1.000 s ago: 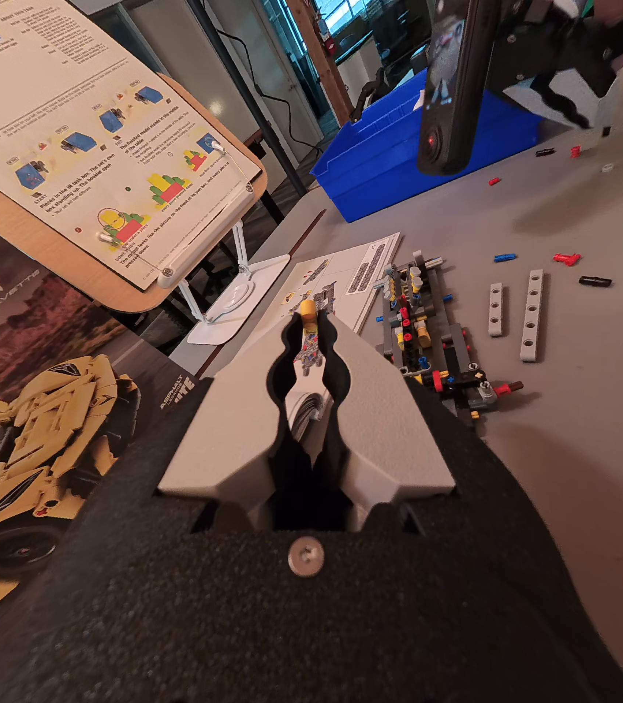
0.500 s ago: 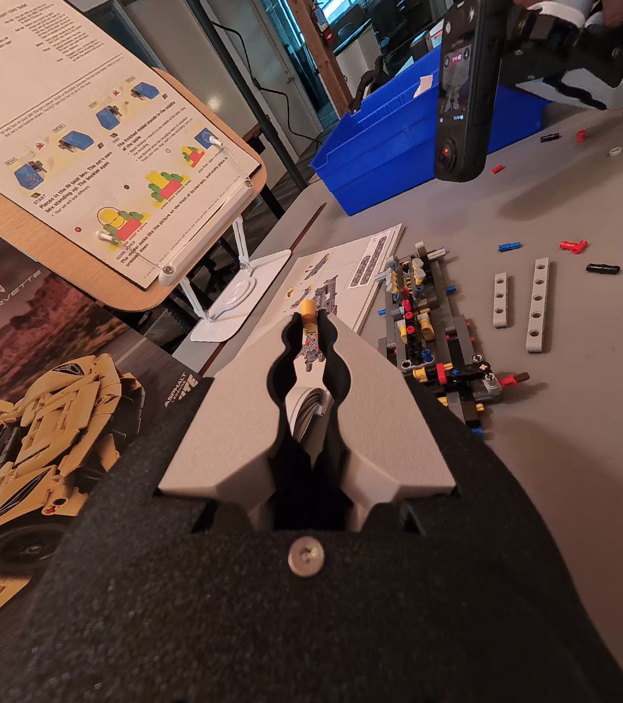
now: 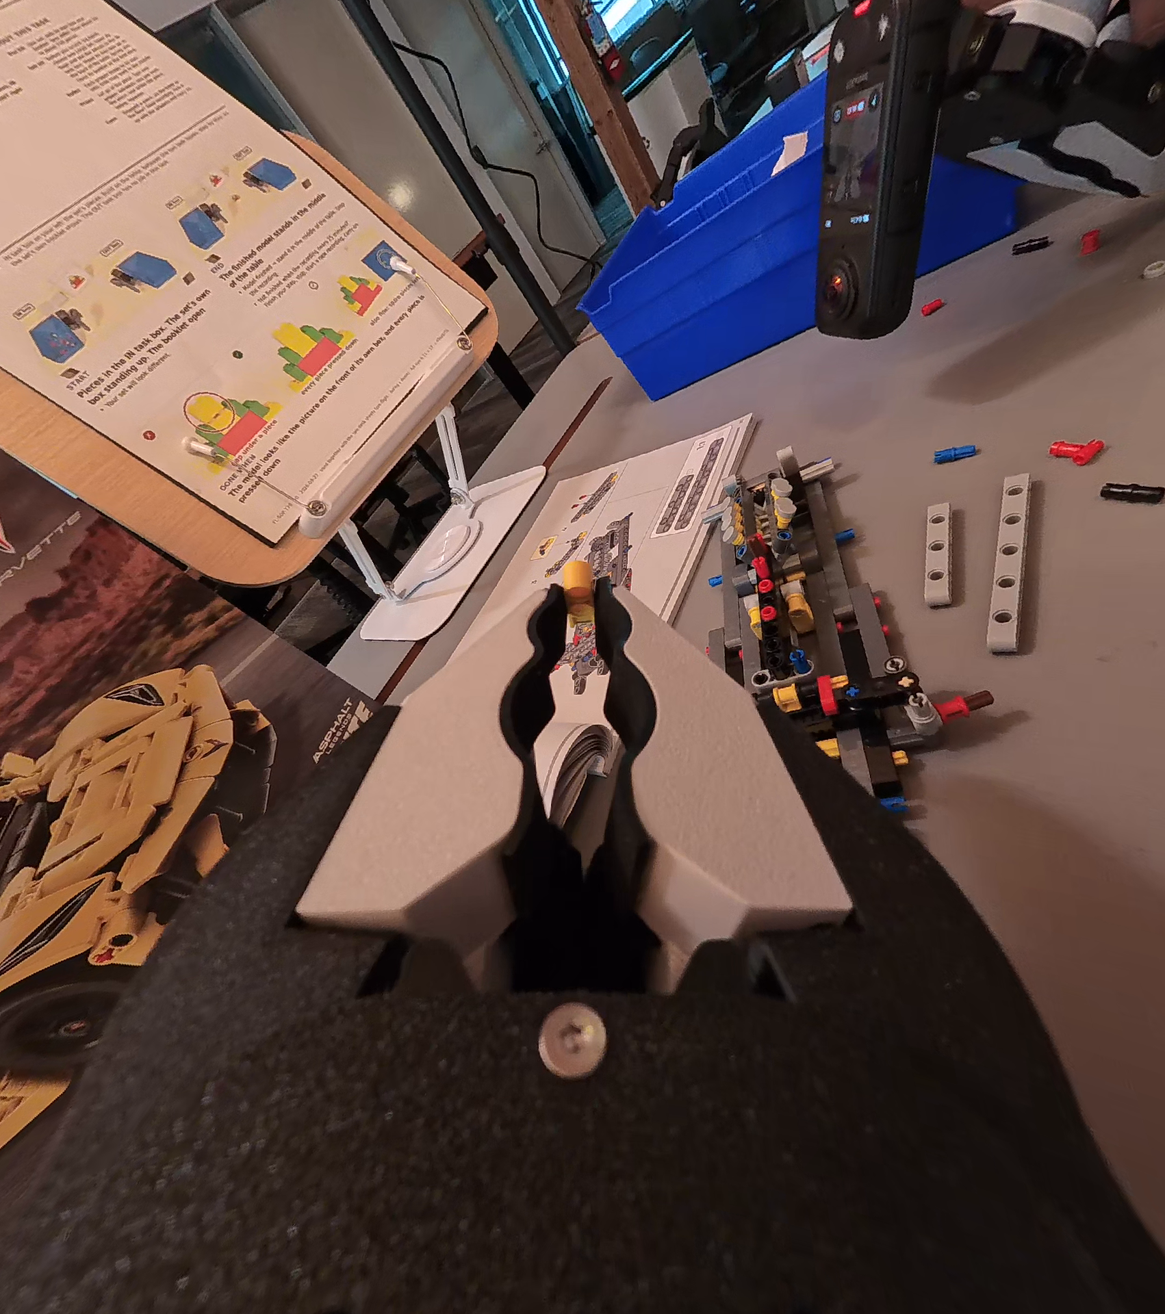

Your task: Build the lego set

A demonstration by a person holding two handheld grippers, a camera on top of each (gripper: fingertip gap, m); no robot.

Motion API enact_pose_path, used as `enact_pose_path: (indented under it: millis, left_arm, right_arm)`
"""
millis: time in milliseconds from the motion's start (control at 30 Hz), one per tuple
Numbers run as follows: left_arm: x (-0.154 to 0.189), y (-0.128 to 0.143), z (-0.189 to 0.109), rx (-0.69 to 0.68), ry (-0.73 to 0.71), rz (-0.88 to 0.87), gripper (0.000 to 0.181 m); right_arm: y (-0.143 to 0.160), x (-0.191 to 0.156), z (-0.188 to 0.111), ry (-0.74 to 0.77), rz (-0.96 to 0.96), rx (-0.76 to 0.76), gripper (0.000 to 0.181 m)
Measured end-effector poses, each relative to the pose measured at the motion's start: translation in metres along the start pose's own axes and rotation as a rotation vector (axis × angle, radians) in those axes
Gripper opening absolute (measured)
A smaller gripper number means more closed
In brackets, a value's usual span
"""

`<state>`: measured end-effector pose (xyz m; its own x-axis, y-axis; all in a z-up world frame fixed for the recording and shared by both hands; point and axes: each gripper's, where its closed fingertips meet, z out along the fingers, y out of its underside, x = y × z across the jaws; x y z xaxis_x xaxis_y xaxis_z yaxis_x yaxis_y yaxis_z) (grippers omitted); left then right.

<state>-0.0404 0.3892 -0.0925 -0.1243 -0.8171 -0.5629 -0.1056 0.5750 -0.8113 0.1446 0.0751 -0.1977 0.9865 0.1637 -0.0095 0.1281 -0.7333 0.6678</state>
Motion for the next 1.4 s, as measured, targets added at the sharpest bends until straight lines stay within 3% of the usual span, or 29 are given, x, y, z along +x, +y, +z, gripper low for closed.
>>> enact_pose_path:
  millis: [1033,1133,1267,1333,1400]
  left_arm:
    - [0.000,-0.002,-0.002,0.002,-0.010,0.036,0.007]
    - [-0.002,-0.002,-0.003,-0.001,-0.019,0.047,0.007]
    - [-0.005,-0.001,-0.004,-0.004,-0.021,0.037,0.007]
    - [-0.005,0.000,-0.003,-0.003,-0.015,0.022,0.007]
    - [-0.004,0.001,-0.002,-0.007,-0.011,0.019,0.007]
  right_arm:
    - [-0.002,0.002,-0.001,-0.002,0.000,0.028,0.007]
    - [-0.005,0.003,-0.018,0.025,-0.012,0.210,0.011]
    - [0.003,0.000,-0.063,0.043,0.037,0.777,0.013]
    - [0.015,-0.002,-0.063,0.024,0.081,1.018,0.022]
    - [0.022,-0.001,-0.048,0.012,0.130,1.166,0.023]
